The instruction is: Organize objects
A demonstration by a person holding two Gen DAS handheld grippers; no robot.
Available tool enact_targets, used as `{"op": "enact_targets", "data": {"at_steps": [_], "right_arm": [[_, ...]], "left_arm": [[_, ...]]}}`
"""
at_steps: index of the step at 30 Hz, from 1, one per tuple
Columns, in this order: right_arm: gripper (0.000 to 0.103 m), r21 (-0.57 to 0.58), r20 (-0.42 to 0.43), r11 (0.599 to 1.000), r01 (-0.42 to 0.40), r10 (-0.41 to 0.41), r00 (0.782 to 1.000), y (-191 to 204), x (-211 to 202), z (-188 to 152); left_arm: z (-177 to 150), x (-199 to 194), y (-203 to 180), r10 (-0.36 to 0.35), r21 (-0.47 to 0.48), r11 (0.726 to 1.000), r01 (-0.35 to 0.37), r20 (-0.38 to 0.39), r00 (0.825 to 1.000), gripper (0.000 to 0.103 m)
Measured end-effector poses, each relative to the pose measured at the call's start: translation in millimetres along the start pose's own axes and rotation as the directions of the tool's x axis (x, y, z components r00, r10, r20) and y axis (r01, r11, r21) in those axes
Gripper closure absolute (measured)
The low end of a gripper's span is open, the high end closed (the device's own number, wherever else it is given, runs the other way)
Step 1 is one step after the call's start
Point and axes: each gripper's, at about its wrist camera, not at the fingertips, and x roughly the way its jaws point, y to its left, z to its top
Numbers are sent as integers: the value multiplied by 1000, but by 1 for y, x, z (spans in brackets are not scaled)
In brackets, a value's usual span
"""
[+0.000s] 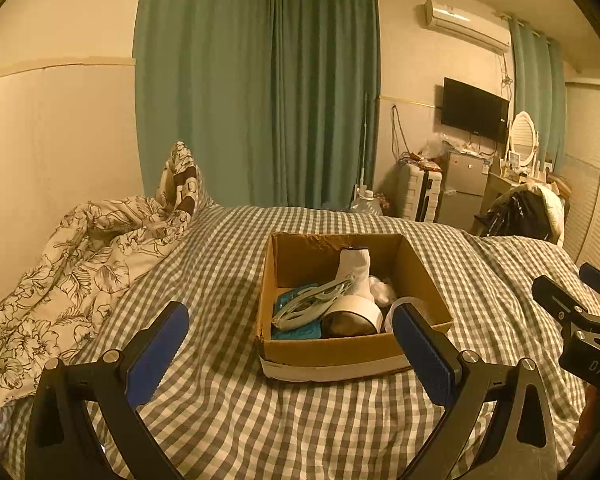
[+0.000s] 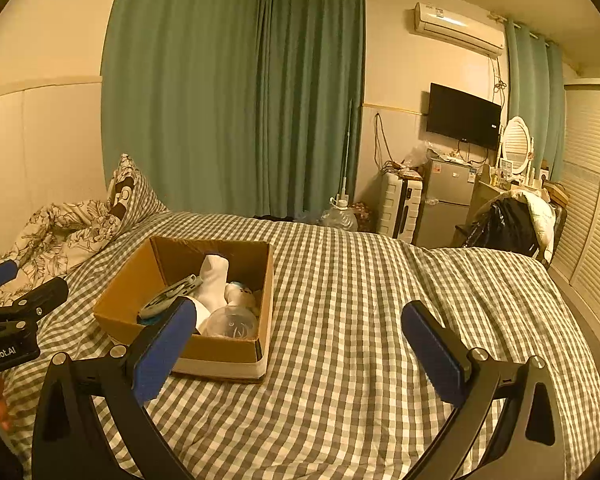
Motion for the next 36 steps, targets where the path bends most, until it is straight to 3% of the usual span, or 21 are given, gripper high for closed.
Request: {"op": "enact_targets", "data": {"at_steps": [36], "right_arm": [[0,-8,-20,1000,-12,12,1000,1,4,-2]], "left_arm": [[-6,4,0,14,19,1000,-14,-22,1000,0]]}}
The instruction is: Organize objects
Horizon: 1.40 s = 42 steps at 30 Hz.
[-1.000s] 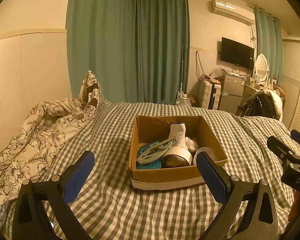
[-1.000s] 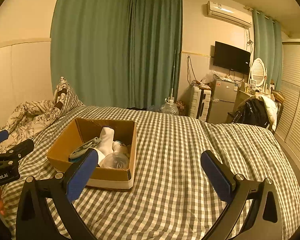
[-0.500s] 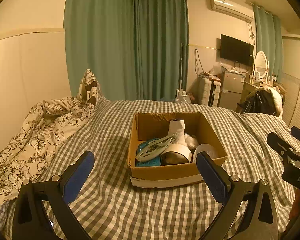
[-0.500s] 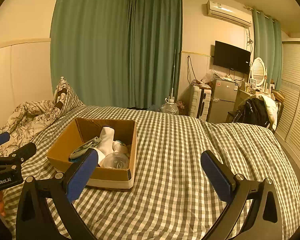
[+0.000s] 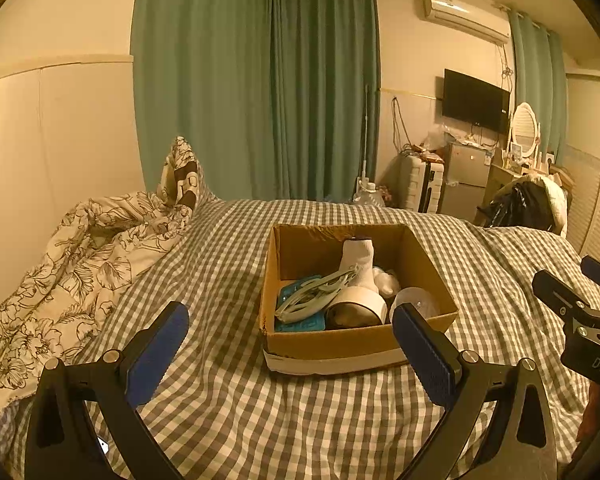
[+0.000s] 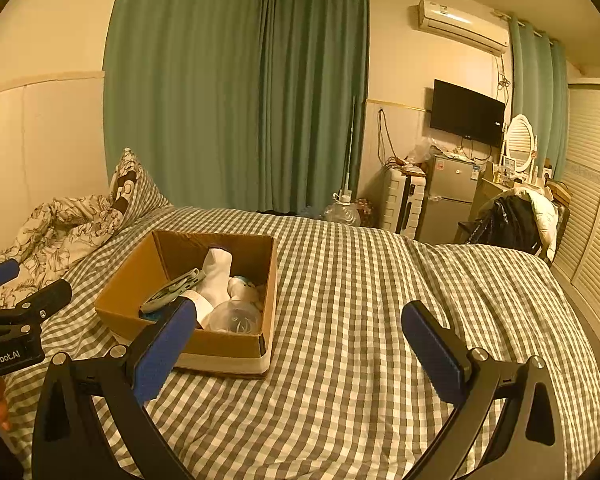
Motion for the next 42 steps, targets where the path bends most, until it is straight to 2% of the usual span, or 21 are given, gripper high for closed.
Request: {"op": "enact_targets", "data": {"at_steps": [10,42], "right_arm": [[0,-5,-6,1000,-5,5,1000,1,2,0],[0,-9,-13,1000,-9,9,1000,1,3,-4]], "left_arm": [[0,-1,1,-20,-9,1000,20,-6,1000,0],[0,-2,0,-6,1,1000,6,-8,1000,0]]}}
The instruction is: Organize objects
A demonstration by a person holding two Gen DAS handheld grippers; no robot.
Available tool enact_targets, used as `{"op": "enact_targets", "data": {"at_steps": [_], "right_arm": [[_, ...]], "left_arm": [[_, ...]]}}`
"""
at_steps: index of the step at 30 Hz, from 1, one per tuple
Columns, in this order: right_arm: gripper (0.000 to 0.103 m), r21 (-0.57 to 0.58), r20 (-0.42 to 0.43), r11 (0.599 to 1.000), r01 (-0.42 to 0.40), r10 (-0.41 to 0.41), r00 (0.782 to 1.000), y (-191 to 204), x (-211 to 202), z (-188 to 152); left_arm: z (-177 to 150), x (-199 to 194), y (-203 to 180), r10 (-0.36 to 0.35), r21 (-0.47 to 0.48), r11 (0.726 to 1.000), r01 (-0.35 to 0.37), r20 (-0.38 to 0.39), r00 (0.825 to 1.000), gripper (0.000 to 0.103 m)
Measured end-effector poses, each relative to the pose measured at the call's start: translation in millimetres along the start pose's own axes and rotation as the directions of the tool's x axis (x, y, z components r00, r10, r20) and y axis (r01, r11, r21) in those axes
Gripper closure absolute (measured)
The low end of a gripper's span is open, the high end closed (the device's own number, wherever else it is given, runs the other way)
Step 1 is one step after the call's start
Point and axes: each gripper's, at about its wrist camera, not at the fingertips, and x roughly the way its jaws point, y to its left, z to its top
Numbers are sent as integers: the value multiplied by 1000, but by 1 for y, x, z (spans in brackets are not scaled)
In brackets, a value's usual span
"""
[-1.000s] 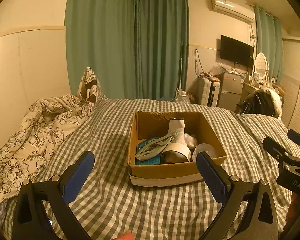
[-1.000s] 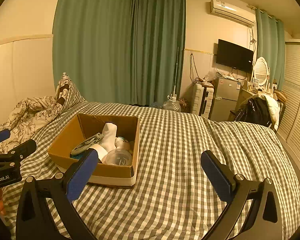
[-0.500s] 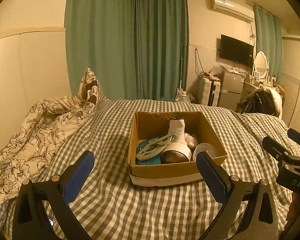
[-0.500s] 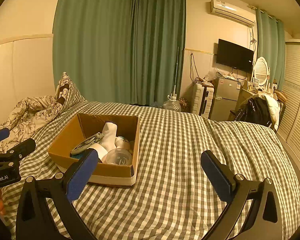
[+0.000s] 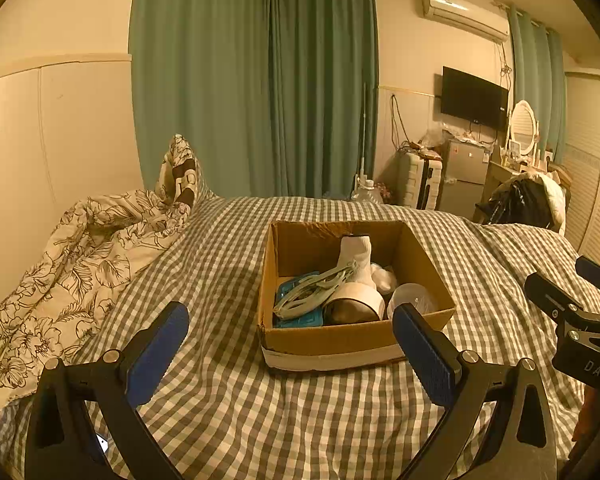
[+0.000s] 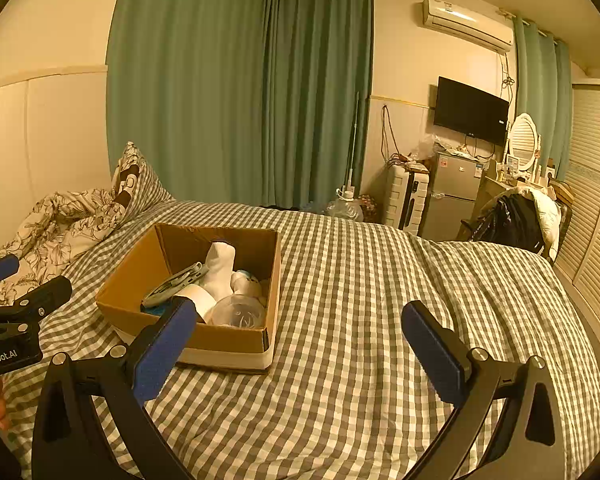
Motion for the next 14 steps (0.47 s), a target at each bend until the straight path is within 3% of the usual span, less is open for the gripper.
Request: {"op": "enact_targets", "data": {"at_steps": [14], "right_arm": [[0,-5,-9,1000,-5,5,1000,0,1,-2]], "left_arm": [[-2,2,2,3,-2,1000,-3,-15,1000,0]]}}
